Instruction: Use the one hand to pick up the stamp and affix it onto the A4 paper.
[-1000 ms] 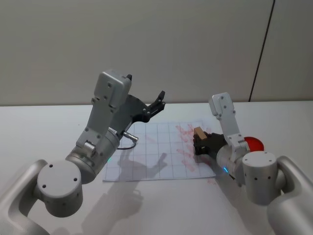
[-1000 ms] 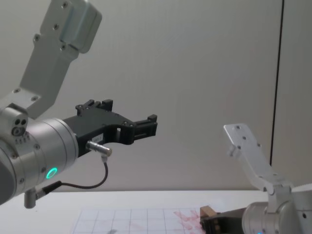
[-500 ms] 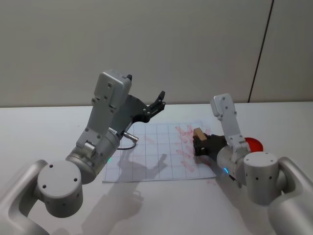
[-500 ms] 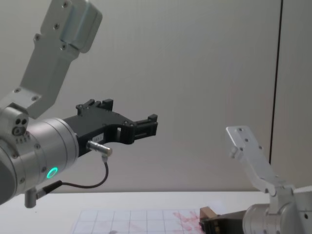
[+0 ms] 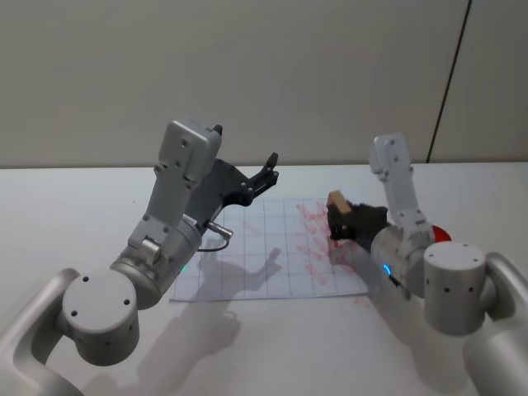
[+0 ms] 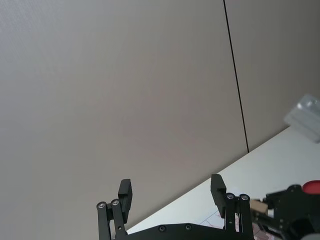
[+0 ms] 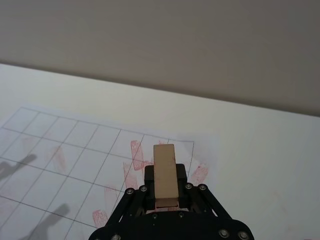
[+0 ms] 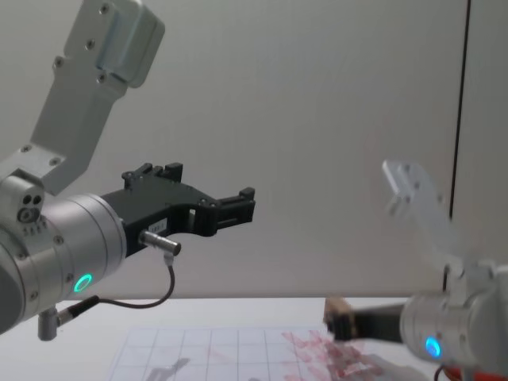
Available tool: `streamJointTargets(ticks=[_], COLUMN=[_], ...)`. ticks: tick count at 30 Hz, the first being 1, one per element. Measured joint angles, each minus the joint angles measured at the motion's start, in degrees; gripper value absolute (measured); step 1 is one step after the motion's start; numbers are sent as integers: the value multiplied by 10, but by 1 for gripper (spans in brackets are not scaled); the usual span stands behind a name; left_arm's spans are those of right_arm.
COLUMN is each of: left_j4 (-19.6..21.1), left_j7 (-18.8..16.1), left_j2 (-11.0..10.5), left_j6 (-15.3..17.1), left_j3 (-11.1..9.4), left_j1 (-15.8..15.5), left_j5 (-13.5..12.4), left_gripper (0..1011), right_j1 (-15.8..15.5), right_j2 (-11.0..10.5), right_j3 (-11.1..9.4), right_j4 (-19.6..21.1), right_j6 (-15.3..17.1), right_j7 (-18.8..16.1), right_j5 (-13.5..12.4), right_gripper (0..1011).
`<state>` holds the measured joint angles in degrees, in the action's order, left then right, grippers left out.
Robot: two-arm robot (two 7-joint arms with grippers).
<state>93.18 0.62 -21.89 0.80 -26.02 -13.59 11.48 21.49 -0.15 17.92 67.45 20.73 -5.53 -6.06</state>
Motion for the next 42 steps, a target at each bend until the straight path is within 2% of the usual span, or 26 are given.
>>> streamJointTargets(ticks=[5, 11, 17, 32, 42], left_j4=[0, 0, 0, 0, 0], left_j7=[0, 0, 0, 0, 0], left_j2=[0, 0, 0, 0, 0], left_j6=[0, 0, 0, 0, 0], left_j3=[0, 0, 0, 0, 0], left_j1=[0, 0, 0, 0, 0], left_j5=[0, 0, 0, 0, 0], left_gripper=[1001, 1001, 1001, 1001, 1001], right_j1=[-8, -16, -30, -67, -83], right_j2=[-6, -13, -25, -49, -57], right_j3=[-8, -17, -29, -48, -54], right_j4=[44, 75, 105, 137, 138], right_j6=[-1, 5, 29, 79, 95], right_j7=[14, 33, 60, 91, 97], right_j5=[-9, -16, -21, -23, -24], right_gripper=[220, 220, 220, 220, 220])
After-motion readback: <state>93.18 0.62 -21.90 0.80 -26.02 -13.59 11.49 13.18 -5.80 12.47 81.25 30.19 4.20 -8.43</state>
